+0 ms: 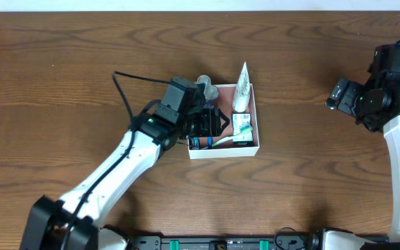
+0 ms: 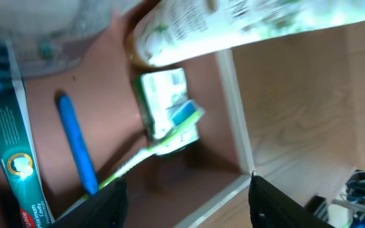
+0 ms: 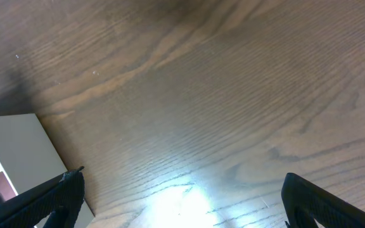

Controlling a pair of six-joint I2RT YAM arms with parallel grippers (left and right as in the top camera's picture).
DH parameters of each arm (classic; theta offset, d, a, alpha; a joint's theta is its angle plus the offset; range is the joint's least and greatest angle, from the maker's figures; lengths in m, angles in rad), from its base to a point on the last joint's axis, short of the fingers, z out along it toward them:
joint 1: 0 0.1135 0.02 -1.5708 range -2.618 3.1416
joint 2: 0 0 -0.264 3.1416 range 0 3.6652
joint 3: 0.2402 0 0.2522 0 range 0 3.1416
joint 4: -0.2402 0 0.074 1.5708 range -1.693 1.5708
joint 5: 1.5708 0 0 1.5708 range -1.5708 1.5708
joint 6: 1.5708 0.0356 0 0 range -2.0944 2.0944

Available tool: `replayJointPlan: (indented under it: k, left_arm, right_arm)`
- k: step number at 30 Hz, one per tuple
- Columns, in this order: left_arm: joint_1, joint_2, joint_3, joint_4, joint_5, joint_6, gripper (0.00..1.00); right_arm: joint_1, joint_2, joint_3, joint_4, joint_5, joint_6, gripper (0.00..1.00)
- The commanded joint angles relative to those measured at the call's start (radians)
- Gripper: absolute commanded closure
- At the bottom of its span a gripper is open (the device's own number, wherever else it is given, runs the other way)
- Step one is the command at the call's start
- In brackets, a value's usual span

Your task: Pack container

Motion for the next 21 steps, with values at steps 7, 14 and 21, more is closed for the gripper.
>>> replayJointPlan:
  k: [7, 14, 21]
  left_arm:
    - [0.004, -0.364, 0.011, -0.135, -0.126, 0.096, 0.38]
    - [0.004, -0.62, 0.011, -0.464, -0.468, 0.386, 0.36]
    - [0.004, -0.732, 0.011, -0.71, -0.528, 0.393, 0.02]
  right_arm:
    - [-0.005, 0.002, 0.008, -0.001, 0.004, 0.002, 0.01]
    - [-0.006, 0.002, 0.008, -0.001, 0.004, 0.002, 0.01]
    - [-0.005, 0.002, 0.008, -0.001, 0.004, 0.002, 0.01]
